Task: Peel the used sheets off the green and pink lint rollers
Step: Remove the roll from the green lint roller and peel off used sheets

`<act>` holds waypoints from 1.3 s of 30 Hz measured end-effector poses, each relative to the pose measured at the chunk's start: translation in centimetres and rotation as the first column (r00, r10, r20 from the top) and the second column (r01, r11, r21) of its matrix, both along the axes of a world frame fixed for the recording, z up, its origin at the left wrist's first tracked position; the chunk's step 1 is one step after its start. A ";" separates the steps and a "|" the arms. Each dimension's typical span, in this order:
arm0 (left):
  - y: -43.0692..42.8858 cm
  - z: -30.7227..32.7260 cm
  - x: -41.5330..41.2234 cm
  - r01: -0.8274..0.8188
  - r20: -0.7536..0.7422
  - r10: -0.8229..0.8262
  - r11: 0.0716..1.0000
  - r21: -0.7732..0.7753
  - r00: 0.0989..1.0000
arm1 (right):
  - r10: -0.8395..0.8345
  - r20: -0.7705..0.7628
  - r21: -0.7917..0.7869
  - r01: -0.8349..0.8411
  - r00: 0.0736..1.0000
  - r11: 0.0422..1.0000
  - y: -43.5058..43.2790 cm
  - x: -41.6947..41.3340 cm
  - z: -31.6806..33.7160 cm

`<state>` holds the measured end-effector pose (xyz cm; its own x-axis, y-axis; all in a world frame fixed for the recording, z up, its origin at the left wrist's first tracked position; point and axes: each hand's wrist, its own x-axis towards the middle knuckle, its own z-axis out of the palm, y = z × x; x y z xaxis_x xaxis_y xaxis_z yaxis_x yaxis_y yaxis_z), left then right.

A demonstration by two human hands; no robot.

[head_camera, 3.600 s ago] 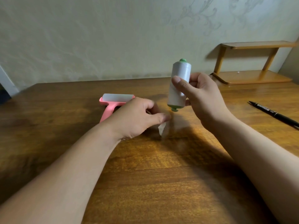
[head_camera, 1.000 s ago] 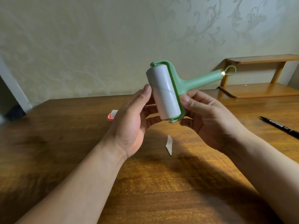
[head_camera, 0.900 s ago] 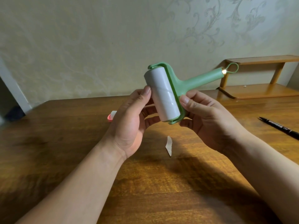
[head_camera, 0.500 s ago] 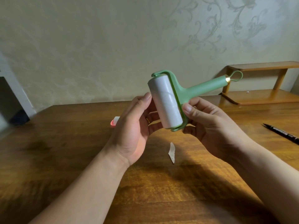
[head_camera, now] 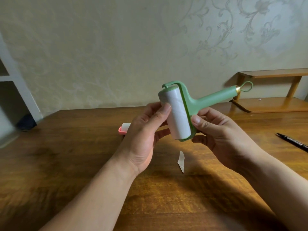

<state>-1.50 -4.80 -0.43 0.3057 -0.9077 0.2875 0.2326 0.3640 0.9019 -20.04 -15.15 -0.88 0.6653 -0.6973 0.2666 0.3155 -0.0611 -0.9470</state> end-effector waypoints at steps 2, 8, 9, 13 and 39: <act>-0.2 -0.1 0.0 -0.015 -0.018 0.014 1.000 -0.019 1.000 | -0.010 -0.014 0.000 0.010 1.000 1.000 -0.1 0.1 -0.2; -0.3 -0.4 0.0 -0.033 -0.019 0.032 0.999 -0.040 0.999 | -0.038 -0.051 0.016 0.039 0.998 0.999 -0.1 0.3 -0.6; -0.3 -0.3 0.0 -0.038 -0.014 0.037 0.998 -0.041 0.999 | -0.037 -0.063 0.011 0.037 0.997 0.999 -0.1 0.3 -0.6; -0.2 -0.3 -0.1 -0.038 0.002 0.038 0.999 -0.013 0.999 | -0.008 -0.102 0.018 0.009 0.995 1.000 0.0 0.4 -0.6; 0.0 -0.6 -2.1 0.037 0.060 -0.035 0.999 -0.032 0.998 | -0.387 -0.017 -0.551 0.315 0.922 0.773 3.2 -0.7 1.9</act>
